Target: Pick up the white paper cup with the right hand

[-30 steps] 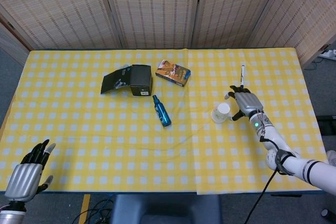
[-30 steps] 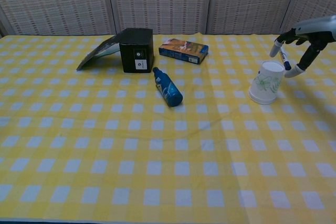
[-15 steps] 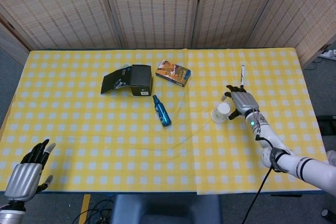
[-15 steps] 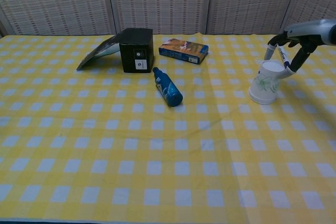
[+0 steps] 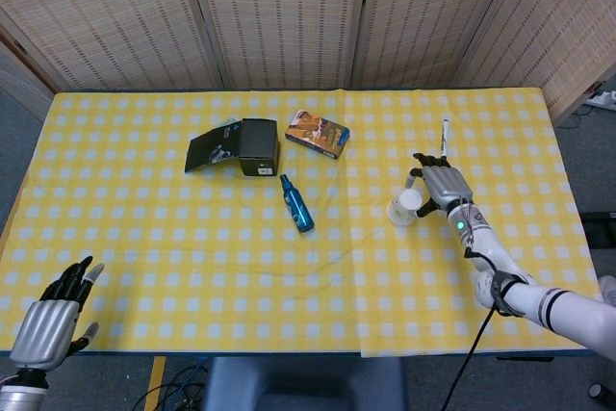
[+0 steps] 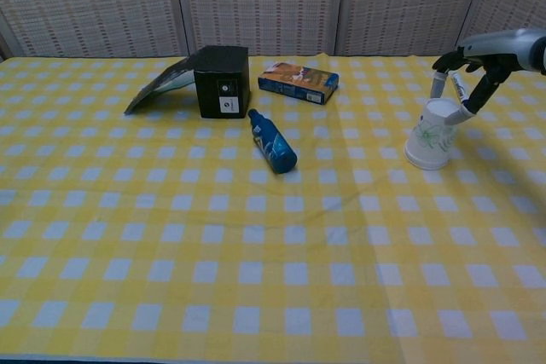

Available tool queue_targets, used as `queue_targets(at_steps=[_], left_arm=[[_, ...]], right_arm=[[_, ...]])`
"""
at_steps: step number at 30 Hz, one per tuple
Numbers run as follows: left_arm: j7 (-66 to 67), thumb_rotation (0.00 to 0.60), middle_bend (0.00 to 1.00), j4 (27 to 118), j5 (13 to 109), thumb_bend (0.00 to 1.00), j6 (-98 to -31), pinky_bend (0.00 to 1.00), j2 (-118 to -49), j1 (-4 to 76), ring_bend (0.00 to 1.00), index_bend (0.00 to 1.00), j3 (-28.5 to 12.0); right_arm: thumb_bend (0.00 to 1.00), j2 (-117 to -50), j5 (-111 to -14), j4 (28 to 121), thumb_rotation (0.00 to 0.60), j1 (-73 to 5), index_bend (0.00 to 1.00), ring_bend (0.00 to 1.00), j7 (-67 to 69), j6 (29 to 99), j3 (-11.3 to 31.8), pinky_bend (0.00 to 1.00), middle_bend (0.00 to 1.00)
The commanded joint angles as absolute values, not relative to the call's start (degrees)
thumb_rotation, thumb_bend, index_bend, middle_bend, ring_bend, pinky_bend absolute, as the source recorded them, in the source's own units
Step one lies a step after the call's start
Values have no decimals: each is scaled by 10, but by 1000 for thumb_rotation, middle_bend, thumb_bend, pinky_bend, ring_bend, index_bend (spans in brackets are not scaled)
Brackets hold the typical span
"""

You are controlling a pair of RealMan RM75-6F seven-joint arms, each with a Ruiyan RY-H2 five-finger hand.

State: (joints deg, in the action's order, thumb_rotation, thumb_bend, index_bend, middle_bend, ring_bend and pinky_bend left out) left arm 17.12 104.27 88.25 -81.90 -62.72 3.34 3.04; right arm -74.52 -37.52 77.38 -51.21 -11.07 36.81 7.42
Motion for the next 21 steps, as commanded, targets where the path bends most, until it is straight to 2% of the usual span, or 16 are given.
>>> queue_targets(at_steps=[1, 7, 21], left_arm=[[171, 600, 0, 1042, 885, 318, -819, 229, -628, 34, 0, 0, 31], [170, 600, 0, 1038, 887, 317, -815, 229, -631, 36, 0, 0, 33], [193, 600, 0, 1037, 875, 317, -794, 229, -647, 45, 0, 0, 32]], right_arm=[[207, -738, -375, 784, 600, -511, 433, 0, -112, 375, 75, 0, 32], [209, -698, -385, 841, 600, -502, 445, 0, -111, 405, 85, 0, 36], [211, -526, -451, 1070, 600, -458, 445, 0, -98, 497, 127, 0, 36]])
